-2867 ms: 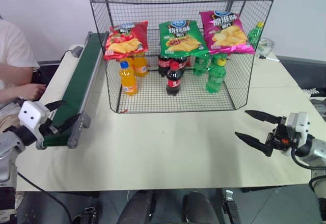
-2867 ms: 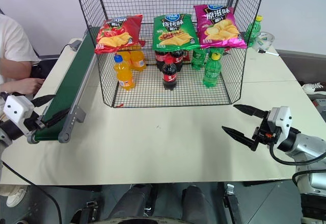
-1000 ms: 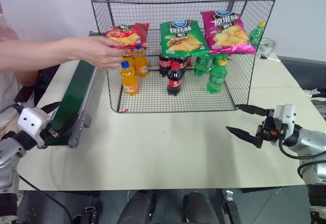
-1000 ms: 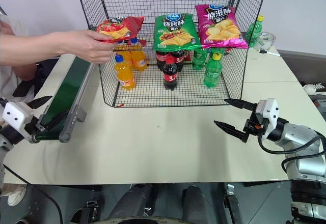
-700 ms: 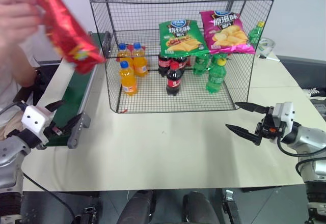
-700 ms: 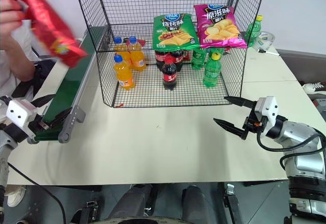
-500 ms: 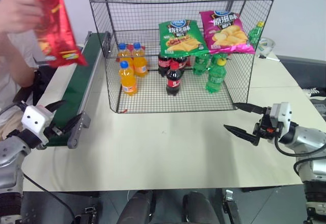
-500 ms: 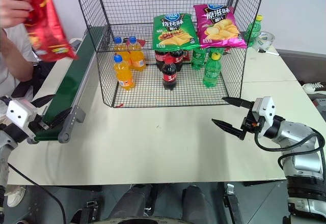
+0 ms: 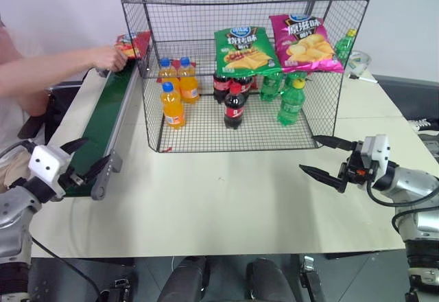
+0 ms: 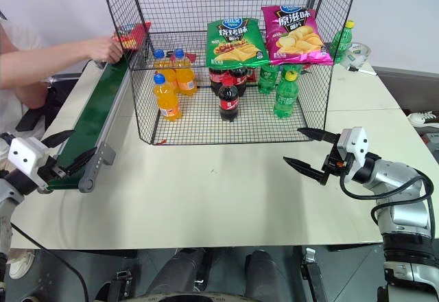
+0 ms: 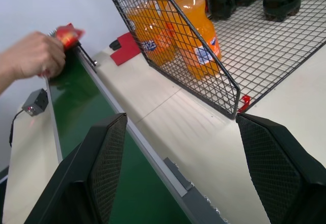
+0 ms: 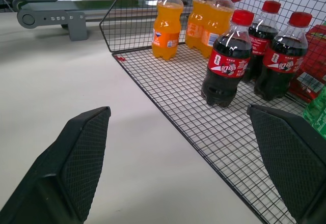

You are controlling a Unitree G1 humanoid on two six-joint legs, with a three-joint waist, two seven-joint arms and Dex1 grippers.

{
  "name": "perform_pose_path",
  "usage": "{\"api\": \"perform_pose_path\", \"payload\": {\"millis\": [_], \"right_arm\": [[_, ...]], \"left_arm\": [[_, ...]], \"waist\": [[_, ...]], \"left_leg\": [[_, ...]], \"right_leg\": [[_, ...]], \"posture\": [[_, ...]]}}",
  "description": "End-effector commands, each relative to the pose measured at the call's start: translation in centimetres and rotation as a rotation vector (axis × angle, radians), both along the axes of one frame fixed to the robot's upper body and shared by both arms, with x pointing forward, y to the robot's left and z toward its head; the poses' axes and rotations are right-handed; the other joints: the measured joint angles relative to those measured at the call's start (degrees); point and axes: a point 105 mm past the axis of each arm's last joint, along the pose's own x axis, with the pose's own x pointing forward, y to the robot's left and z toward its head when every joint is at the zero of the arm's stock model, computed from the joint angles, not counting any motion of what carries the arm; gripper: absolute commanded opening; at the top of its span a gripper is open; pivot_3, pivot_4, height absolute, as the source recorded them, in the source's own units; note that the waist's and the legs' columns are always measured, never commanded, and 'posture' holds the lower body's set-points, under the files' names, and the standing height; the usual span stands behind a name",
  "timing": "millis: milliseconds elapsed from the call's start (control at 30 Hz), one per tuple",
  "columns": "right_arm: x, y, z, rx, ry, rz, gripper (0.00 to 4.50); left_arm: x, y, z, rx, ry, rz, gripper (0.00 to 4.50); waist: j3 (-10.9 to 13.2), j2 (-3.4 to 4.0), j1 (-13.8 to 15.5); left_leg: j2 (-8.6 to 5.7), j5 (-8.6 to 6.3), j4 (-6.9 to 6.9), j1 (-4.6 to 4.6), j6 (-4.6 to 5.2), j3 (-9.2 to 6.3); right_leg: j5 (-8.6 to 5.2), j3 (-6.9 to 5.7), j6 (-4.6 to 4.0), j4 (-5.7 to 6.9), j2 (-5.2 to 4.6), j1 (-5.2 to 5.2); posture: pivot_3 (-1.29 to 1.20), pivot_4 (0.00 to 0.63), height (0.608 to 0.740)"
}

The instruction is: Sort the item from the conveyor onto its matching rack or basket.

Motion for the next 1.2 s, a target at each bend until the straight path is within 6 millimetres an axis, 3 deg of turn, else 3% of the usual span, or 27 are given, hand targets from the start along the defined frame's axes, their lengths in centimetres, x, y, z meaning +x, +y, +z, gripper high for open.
{"api": "perform_pose_path", "payload": {"millis": [33,400,533,633,733,833,900,1033,1200], "right_arm": [[0.1,0.3,0.9,0.001,-0.046,0.007,4.50],[-0.4,0.8,0.2,0.018,-0.016,0.020,4.50],[-0.8,1.4,0.2,0.031,-0.017,0.037,4.50],[-1.1,1.7,-0.1,0.037,-0.007,0.049,4.50],[-1.8,3.2,0.1,0.059,-0.013,0.103,4.50],[-2.7,5.7,1.6,0.143,0.009,0.208,4.50],[-3.2,6.9,1.6,0.139,0.025,0.255,4.50],[-4.6,9.0,0.4,0.109,0.085,0.375,4.50],[-5.0,9.9,-1.0,0.046,0.120,0.467,4.50]], "left_arm": [[-0.2,0.4,1.0,0.033,-0.039,0.009,3.56],[-1.7,0.1,0.0,0.051,-0.009,-0.032,3.56],[-2.0,1.4,1.3,0.200,-0.146,0.052,3.56],[-2.3,2.0,0.9,0.288,-0.179,0.097,3.56],[-3.5,1.9,-0.3,0.441,-0.218,0.098,3.56],[-4.1,2.4,0.3,0.584,-0.309,0.137,3.56],[-4.5,2.5,0.0,0.658,-0.326,0.123,3.56],[-5.6,3.6,-0.7,0.822,-0.325,0.126,3.56],[-6.2,4.8,-0.9,0.977,-0.351,0.164,3.56]], "waist": [[0.0,0.00,0.0],[0.0,0.01,0.0],[0.0,0.01,0.0],[0.0,0.01,0.1],[0.0,0.01,-0.1],[0.0,0.02,-0.2],[0.0,-0.01,0.1],[0.0,-0.03,0.1],[0.0,-0.04,0.1]], "left_leg": [[0.00,0.00,0.00,0.00,0.00,0.00],[0.00,0.00,-0.10,0.00,0.00,0.00],[0.01,0.00,-0.17,0.00,-0.01,0.00],[0.00,0.00,-0.17,0.00,-0.01,0.00],[0.00,0.01,-0.24,0.00,-0.01,0.00],[0.01,0.01,-0.33,-0.08,-0.01,0.03],[0.02,0.01,-0.32,-0.10,-0.01,0.01],[0.01,-0.07,-0.30,-0.07,-0.12,0.00],[0.01,-0.01,-0.31,-0.07,-0.02,0.00]], "right_leg": [[0.00,0.00,0.00,0.00,0.00,0.00],[0.00,0.01,-0.01,-0.02,0.00,-0.03],[-0.01,0.02,-0.01,-0.04,-0.01,-0.07],[-0.02,0.02,-0.07,-0.04,-0.03,-0.05],[0.00,0.02,-0.05,-0.16,-0.02,-0.06],[0.02,0.04,-0.01,-0.22,-0.02,-0.05],[0.02,0.03,-0.02,-0.20,-0.01,-0.13],[-0.01,0.00,-0.06,-0.27,-0.01,-0.12],[0.02,-0.03,0.01,-0.29,0.02,-0.12]], "posture": [[0.00,0.150,0.740],[0.00,0.150,0.740],[0.00,0.150,0.740],[0.00,0.150,0.740],[0.00,0.150,0.740],[0.00,0.150,0.740],[0.00,0.150,0.740],[0.00,0.150,0.740],[0.00,0.150,0.740]]}}
